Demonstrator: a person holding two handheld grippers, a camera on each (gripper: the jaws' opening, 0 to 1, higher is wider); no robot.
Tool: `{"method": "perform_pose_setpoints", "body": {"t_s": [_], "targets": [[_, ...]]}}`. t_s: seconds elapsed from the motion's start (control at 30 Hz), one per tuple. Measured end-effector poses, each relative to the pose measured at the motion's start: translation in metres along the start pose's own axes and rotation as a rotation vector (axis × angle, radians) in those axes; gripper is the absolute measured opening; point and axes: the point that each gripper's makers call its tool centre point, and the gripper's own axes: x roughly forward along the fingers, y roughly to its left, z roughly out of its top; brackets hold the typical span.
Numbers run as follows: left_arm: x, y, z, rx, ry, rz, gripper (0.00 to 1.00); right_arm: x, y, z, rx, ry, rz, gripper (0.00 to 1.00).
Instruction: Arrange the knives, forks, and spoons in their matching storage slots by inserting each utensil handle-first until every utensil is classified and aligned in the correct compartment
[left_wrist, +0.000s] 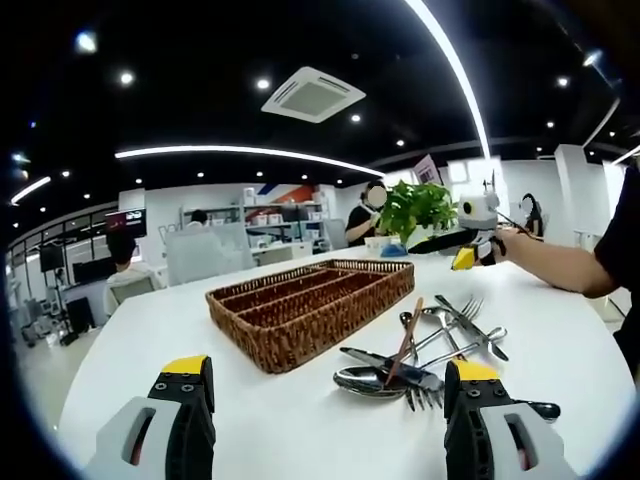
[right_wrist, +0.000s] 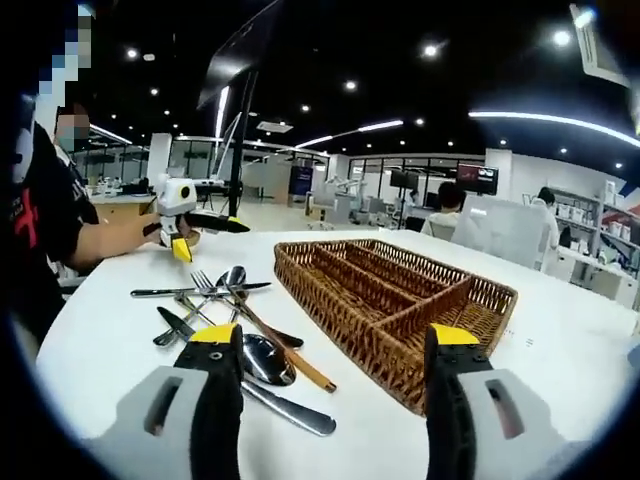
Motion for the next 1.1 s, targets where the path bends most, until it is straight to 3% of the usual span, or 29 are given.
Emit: {"method": "perform_pose_setpoints", "body": {"t_s": [0.2,0.3,0.53,0.67,0.83,1.0,1.1], "targets": [[0.000,-0.001,0.000,0.004,0.000,-0.002,1.00,0.007,-0.001,-0.018,0.015,0.058,0.009,0.69],[0.000,0.000,0.000,0.003,-0.003,-0.001,1.00,0.007,-0.005,-0.016,0.015,0.042,0.011,0.59],[-0.002,0.001,0.002,0.001,-0.008,0.002,1.00,0.010,0.002,-0.022,0.003,0.073,0.065,0.50],[-0.002,-0.001,0.002,0.005,-0.006,-0.004,1.00,0.018,-0.008,-0.036,0.032,0.130,0.050,0.50],[-0.004,0.001,0.004,0.000,-0.014,0.003,1.00,0.023,-0.002,-0.036,-0.010,0.135,0.077,0.46],[-0.003,0.001,0.004,0.005,-0.015,0.001,1.00,0.027,-0.009,-0.042,0.056,0.133,0.108,0.39],[-0.003,0.000,0.005,0.008,-0.016,0.000,1.00,0.027,-0.009,-0.043,0.029,0.151,0.119,0.38]]}}
